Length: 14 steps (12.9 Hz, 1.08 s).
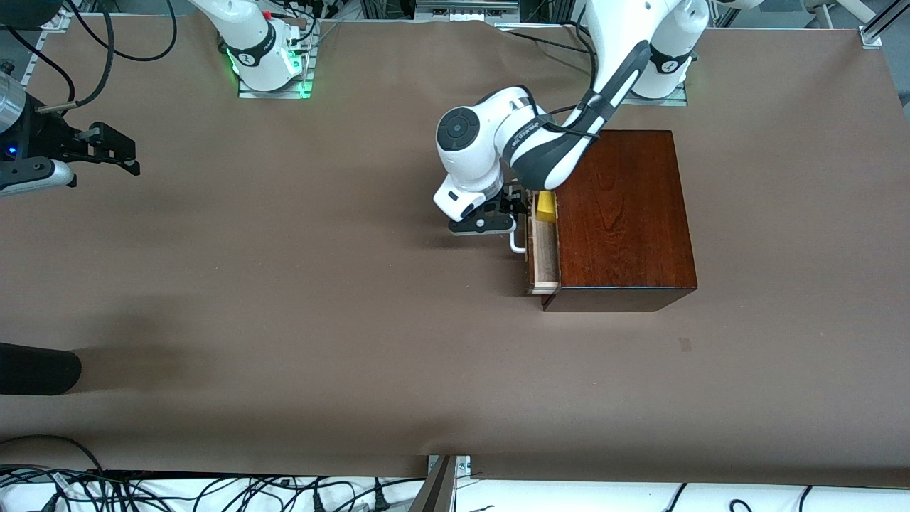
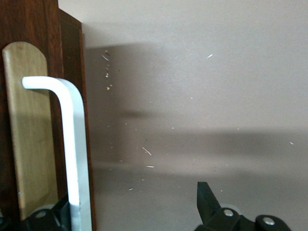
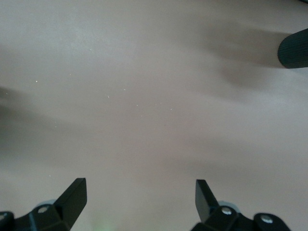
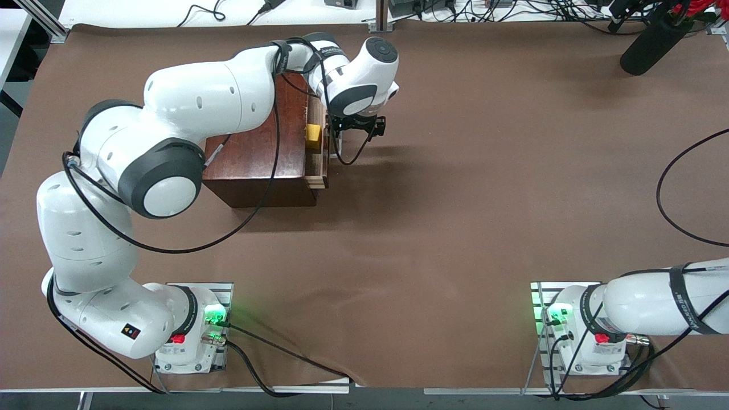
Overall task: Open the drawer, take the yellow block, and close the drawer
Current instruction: 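Pull the drawer open by its handle with the left gripper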
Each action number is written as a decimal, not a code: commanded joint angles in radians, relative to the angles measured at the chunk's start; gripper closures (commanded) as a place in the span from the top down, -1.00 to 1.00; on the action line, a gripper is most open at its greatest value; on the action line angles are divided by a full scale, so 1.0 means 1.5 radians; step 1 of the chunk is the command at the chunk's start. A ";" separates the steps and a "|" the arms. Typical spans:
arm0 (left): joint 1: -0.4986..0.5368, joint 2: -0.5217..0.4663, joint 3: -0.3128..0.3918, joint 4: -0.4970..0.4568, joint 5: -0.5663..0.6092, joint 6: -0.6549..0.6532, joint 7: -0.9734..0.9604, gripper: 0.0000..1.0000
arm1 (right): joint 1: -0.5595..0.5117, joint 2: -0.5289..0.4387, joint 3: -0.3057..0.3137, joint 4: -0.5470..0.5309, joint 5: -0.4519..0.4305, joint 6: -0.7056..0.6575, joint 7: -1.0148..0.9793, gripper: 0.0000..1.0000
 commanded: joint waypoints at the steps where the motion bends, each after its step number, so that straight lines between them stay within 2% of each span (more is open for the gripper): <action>1: -0.040 0.069 -0.004 0.083 0.000 0.027 -0.024 1.00 | -0.011 0.004 0.008 0.013 0.006 -0.013 0.005 1.00; 5: -0.045 0.083 -0.005 0.120 -0.004 0.027 -0.025 1.00 | -0.011 0.004 0.006 0.013 0.006 -0.013 0.005 1.00; 10: -0.056 0.083 -0.001 0.125 0.001 0.026 -0.017 1.00 | -0.011 0.004 0.006 0.013 0.005 -0.014 0.006 1.00; 12: -0.060 0.075 -0.001 0.137 0.010 0.009 -0.015 1.00 | -0.011 0.004 0.006 0.013 0.006 -0.014 0.006 1.00; 14: -0.061 0.072 -0.005 0.143 0.026 -0.050 -0.014 1.00 | -0.011 0.004 0.006 0.013 0.006 -0.014 0.006 1.00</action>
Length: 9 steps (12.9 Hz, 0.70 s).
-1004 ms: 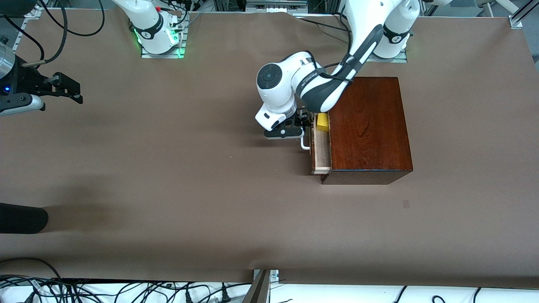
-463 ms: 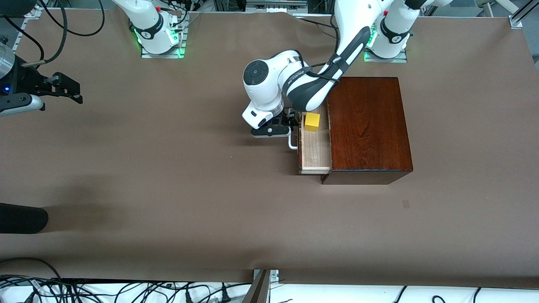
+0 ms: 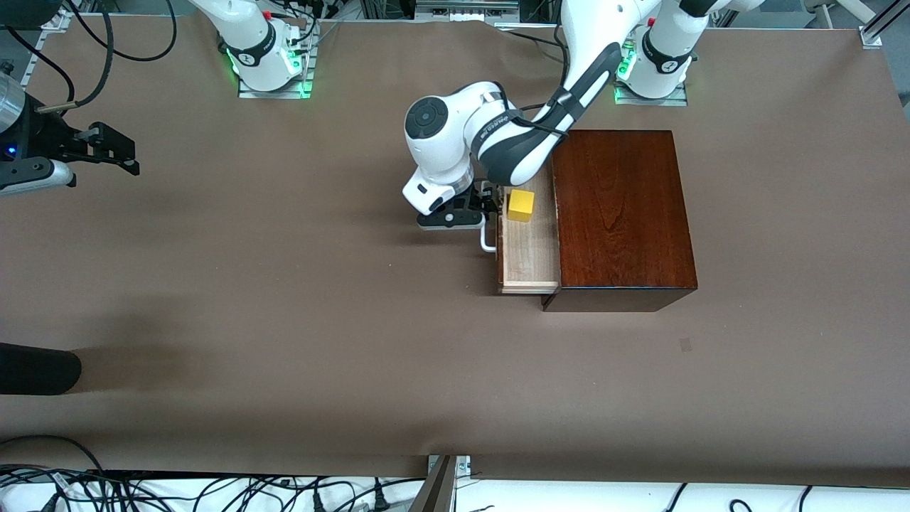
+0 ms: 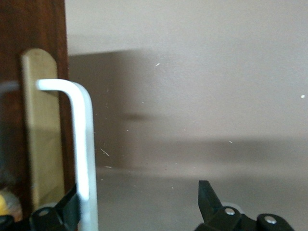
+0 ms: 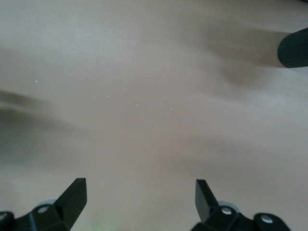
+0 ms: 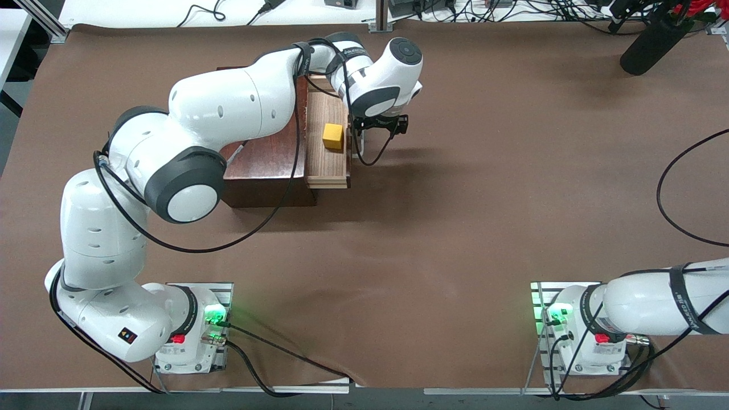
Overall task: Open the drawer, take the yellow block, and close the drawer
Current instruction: 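Pull the drawer open by its handle with the left gripper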
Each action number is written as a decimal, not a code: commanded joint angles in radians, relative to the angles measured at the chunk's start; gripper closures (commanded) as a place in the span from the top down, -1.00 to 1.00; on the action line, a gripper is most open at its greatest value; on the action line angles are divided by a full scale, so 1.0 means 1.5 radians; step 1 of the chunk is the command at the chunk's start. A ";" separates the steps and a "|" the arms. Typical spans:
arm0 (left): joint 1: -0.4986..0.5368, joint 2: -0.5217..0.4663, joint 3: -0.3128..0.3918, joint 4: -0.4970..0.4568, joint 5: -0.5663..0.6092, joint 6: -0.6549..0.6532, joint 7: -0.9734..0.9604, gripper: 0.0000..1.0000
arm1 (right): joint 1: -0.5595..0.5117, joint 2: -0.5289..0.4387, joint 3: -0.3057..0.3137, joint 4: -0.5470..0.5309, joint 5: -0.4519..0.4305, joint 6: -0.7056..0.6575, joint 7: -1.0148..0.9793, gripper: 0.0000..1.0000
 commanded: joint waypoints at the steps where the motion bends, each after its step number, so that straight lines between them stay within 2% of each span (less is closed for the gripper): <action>1: -0.008 0.018 -0.011 0.062 0.032 -0.058 0.006 1.00 | -0.010 0.004 0.007 0.013 0.006 -0.014 0.006 1.00; 3: -0.013 0.014 -0.012 0.091 0.034 -0.114 0.007 1.00 | -0.010 0.004 0.007 0.013 0.006 -0.014 0.006 1.00; 6: -0.004 -0.040 -0.005 0.112 0.033 -0.201 0.058 1.00 | -0.010 0.004 0.007 0.013 0.006 -0.011 0.006 1.00; 9: 0.074 -0.118 -0.010 0.111 0.022 -0.256 0.187 1.00 | -0.009 0.005 0.008 0.014 0.006 -0.003 0.006 1.00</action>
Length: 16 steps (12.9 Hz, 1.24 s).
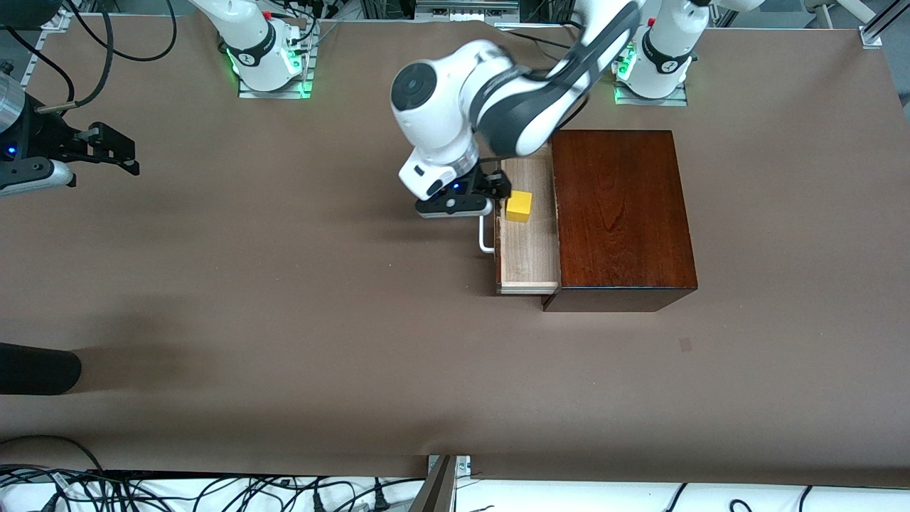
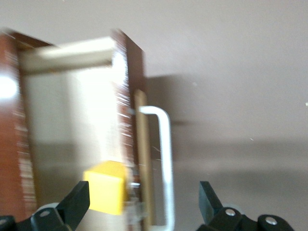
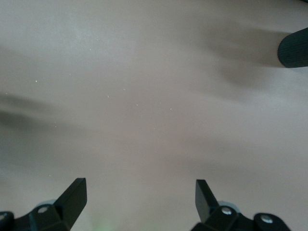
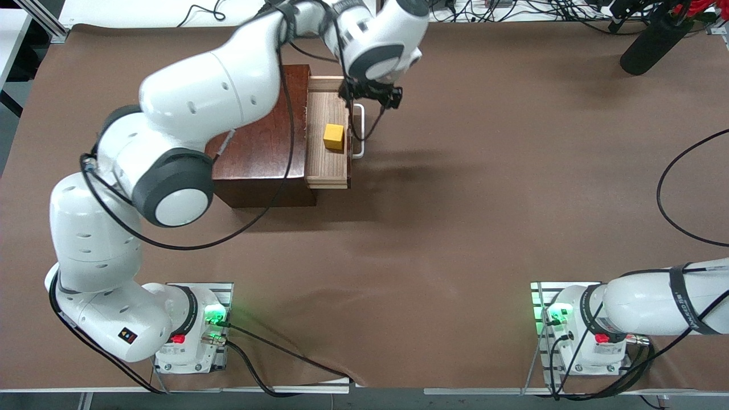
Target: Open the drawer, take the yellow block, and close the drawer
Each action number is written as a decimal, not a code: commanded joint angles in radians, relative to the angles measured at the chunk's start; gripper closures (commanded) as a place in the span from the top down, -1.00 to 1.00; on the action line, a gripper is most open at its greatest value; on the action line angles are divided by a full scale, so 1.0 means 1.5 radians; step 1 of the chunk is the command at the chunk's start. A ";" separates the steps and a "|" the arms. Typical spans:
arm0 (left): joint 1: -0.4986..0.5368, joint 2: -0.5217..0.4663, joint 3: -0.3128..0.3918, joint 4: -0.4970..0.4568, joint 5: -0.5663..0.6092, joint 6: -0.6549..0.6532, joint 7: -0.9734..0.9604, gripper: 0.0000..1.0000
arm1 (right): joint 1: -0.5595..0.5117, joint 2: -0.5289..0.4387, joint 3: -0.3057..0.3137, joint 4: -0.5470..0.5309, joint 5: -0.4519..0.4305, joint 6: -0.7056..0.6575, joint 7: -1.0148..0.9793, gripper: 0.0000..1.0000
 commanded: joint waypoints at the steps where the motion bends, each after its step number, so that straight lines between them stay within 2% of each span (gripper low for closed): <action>1: 0.086 -0.076 -0.008 -0.011 -0.002 -0.052 0.136 1.00 | -0.009 0.011 0.008 0.016 0.005 -0.005 0.006 1.00; 3: 0.156 -0.113 -0.008 -0.012 -0.054 -0.074 0.215 1.00 | -0.005 0.012 0.009 0.016 0.012 0.009 0.006 1.00; 6: 0.269 -0.158 -0.008 -0.013 -0.139 -0.101 0.310 1.00 | 0.013 0.036 0.010 0.024 0.059 0.019 -0.003 1.00; 10: 0.382 -0.213 -0.008 -0.016 -0.207 -0.172 0.439 1.00 | 0.104 0.055 0.009 0.028 0.061 0.024 -0.008 1.00; 12: 0.428 -0.235 -0.008 -0.014 -0.218 -0.215 0.484 1.00 | 0.148 0.080 0.010 0.051 0.062 0.020 -0.007 1.00; 13: 0.442 -0.248 0.000 -0.024 -0.220 -0.207 0.533 1.00 | 0.178 0.087 0.010 0.048 0.067 0.024 -0.005 1.00; 15: 0.444 -0.283 0.029 -0.063 -0.221 -0.186 0.548 1.00 | 0.235 0.132 0.010 0.056 0.075 0.029 -0.007 1.00; 16: 0.429 -0.331 0.084 -0.124 -0.224 -0.122 0.554 1.00 | 0.270 0.136 0.010 0.056 0.073 0.044 -0.008 1.00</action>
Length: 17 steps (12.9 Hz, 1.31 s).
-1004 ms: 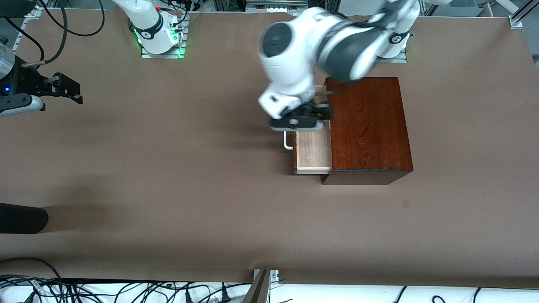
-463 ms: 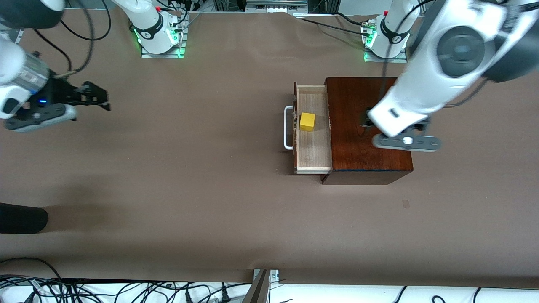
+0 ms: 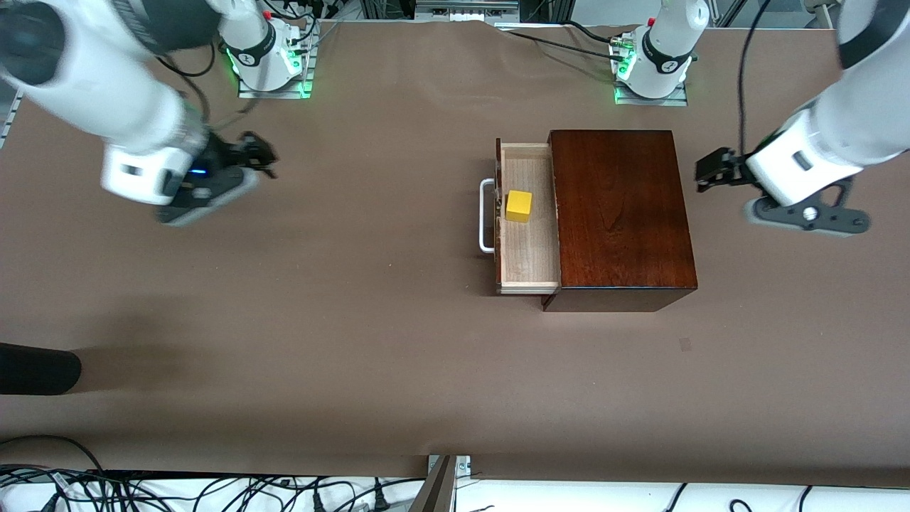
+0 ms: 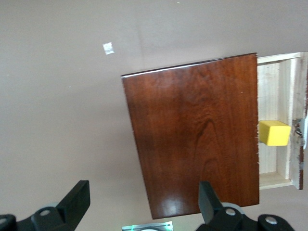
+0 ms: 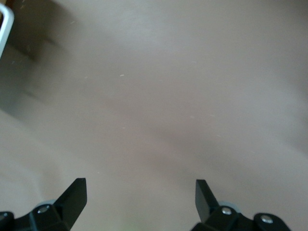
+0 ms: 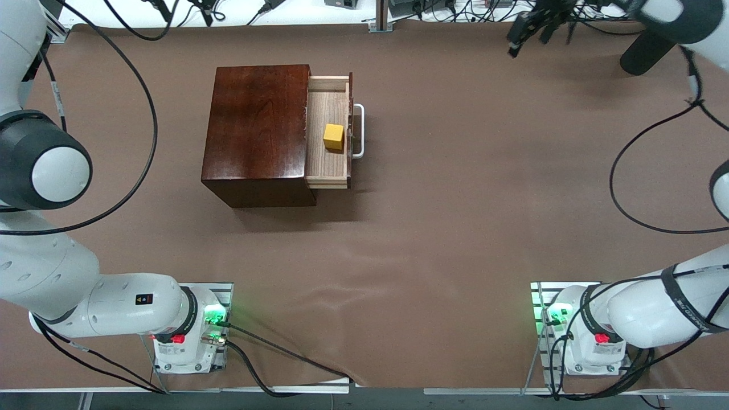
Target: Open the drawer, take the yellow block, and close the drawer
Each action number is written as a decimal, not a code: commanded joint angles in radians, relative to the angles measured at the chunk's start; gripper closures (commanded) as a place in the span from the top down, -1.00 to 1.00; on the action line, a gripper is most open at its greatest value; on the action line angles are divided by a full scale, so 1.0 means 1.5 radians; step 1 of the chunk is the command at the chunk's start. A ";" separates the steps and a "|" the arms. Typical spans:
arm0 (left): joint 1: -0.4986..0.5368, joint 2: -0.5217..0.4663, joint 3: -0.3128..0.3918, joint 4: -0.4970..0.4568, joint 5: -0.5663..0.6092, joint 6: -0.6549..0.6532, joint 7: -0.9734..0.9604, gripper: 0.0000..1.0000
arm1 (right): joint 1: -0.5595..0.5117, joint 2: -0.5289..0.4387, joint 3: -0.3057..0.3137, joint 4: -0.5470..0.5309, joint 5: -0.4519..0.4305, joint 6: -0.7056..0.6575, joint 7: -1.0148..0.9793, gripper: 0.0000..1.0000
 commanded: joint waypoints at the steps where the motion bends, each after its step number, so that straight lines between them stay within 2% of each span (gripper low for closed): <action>1: -0.030 -0.138 0.098 -0.206 -0.041 0.176 0.027 1.00 | 0.074 0.032 -0.008 0.029 0.007 0.018 -0.009 1.00; 2: -0.037 -0.181 0.130 -0.290 -0.068 0.257 0.027 1.00 | 0.103 0.033 -0.008 0.030 0.005 0.022 -0.029 1.00; 3: -0.050 -0.194 0.150 -0.326 -0.080 0.294 0.028 1.00 | 0.134 0.034 -0.009 0.035 0.003 0.029 -0.054 1.00; 6: -0.067 -0.195 0.154 -0.324 -0.034 0.281 0.027 1.00 | 0.209 0.048 -0.008 0.052 0.003 0.068 -0.067 1.00; 8: -0.066 -0.186 0.150 -0.310 -0.018 0.256 0.024 1.00 | 0.258 0.107 -0.008 0.102 0.004 0.095 -0.093 1.00; 10: -0.067 -0.178 0.149 -0.300 -0.018 0.251 0.024 1.00 | 0.310 0.194 -0.008 0.181 0.002 0.128 -0.101 1.00; 13: -0.067 -0.179 0.149 -0.295 -0.020 0.248 0.029 1.00 | 0.361 0.298 -0.010 0.278 -0.033 0.162 -0.098 1.00; 15: -0.070 -0.173 0.147 -0.269 -0.018 0.217 0.048 1.00 | 0.382 0.347 -0.010 0.315 -0.057 0.194 -0.099 1.00; 17: -0.068 -0.155 0.147 -0.237 -0.019 0.186 0.055 1.00 | 0.412 0.377 -0.012 0.316 -0.099 0.241 -0.098 1.00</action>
